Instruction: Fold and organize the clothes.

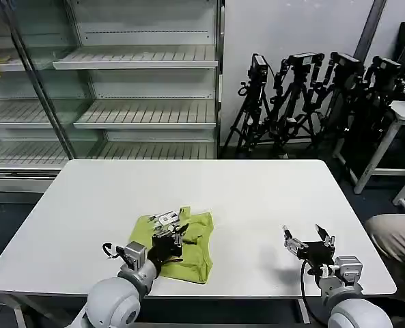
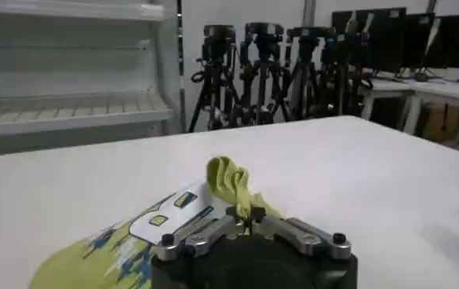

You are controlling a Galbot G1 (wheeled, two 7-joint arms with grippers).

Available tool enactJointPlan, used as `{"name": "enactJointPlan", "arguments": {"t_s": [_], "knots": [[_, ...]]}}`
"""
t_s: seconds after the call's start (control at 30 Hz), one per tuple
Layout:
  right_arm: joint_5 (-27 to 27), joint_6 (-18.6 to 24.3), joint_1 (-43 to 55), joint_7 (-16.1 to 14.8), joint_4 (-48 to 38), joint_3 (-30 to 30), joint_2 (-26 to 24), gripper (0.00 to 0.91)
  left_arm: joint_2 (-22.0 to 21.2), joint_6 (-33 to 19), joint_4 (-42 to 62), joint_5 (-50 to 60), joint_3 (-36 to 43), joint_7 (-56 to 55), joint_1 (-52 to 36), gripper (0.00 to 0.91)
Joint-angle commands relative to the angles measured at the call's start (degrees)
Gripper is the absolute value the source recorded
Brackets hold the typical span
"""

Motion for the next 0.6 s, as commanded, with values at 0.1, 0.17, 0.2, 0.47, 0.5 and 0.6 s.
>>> {"name": "enactJointPlan", "arguments": {"t_s": [0.1, 0.17, 0.2, 0.47, 0.5, 0.6], "knots": [[0.17, 0.09, 0.46, -0.09, -0.58, 0.23, -0.28, 0.907, -1.05, -0.08, -0.2, -4.6, 0.8, -1.61, -1.42, 0.907], [0.18, 0.11, 0.71, -0.09, -0.86, 0.12, -0.26, 0.907, -1.11, -0.09, -1.55, -5.59, 0.74, -1.94, -1.23, 0.907], [0.18, 0.12, 0.75, -0.09, -0.93, 0.09, -0.25, 0.907, -1.14, -0.1, -2.13, -5.63, 0.59, -1.85, -1.19, 0.907], [0.32, 0.17, 1.63, -0.29, -1.17, -0.3, -0.69, 0.907, -1.66, -0.32, -2.68, -3.42, -8.46, -2.3, 0.66, 0.907], [0.33, 0.26, 1.76, -0.34, -1.3, -0.38, -0.69, 0.907, -1.39, -0.49, -2.39, -0.85, -10.61, -1.9, 1.81, 0.907], [0.32, 0.33, 1.92, -0.51, -1.4, -0.62, -0.65, 0.907, -0.65, -0.65, -0.64, 2.68, -15.29, -1.44, 4.57, 0.907]]}}
